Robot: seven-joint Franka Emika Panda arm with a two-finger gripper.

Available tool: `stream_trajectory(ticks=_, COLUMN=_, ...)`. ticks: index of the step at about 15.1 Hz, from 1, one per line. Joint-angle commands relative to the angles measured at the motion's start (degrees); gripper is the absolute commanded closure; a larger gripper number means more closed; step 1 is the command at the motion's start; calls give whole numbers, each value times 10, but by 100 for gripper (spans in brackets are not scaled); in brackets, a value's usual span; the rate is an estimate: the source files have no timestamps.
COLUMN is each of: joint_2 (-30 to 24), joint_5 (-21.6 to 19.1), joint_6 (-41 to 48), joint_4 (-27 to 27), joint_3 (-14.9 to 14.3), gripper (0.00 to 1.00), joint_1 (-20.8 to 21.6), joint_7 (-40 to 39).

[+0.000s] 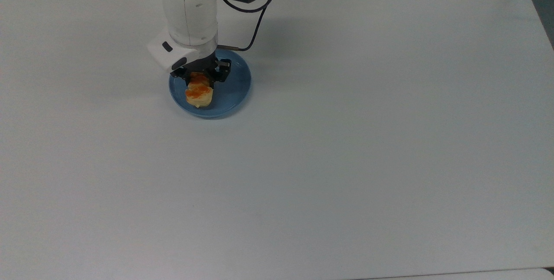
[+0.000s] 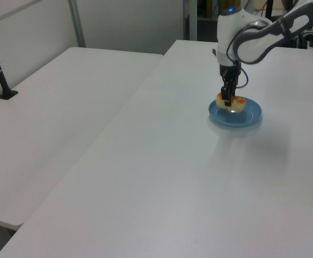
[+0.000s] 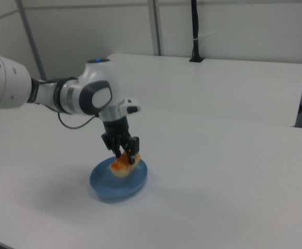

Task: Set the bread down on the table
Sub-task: 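Lower the gripper and close it on the bread roll, then lift the bread roll off the plate and set it on the table beside it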

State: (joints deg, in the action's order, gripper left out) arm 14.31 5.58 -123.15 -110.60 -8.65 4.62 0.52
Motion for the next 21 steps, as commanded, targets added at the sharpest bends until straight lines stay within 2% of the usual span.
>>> stream_trajectory(ticks=1, joint_2=-2, joint_5=-15, joint_6=64, joint_4=84, joint_3=24, gripper=46, joint_1=2, joint_7=8)
stream_trajectory(ticks=3, joint_2=12, joint_5=-23, joint_6=61, joint_4=108, joint_3=45, gripper=46, joint_1=6, joint_7=13)
stream_trajectory(ticks=5, joint_2=33, joint_5=-25, joint_6=57, joint_4=132, joint_3=80, gripper=45, joint_1=6, joint_7=31)
stream_trajectory(ticks=8, joint_2=95, joint_5=-24, joint_6=55, joint_4=177, joint_3=114, gripper=45, joint_1=20, joint_7=56)
stream_trajectory(ticks=12, joint_2=157, joint_5=-17, joint_6=-38, joint_4=182, joint_3=114, gripper=45, joint_1=59, joint_7=139)
stream_trajectory(ticks=15, joint_2=171, joint_5=-16, joint_6=-45, joint_4=185, joint_3=114, gripper=44, joint_1=72, joint_7=144)
stream_trajectory(ticks=16, joint_2=170, joint_5=-15, joint_6=-45, joint_4=185, joint_3=115, gripper=34, joint_1=73, joint_7=142)
stream_trajectory(ticks=17, joint_2=169, joint_5=-13, joint_6=-44, joint_4=185, joint_3=114, gripper=0, joint_1=74, joint_7=145)
stream_trajectory(ticks=21, joint_2=152, joint_5=-15, joint_6=-40, joint_4=186, joint_3=114, gripper=0, joint_1=69, joint_7=145)
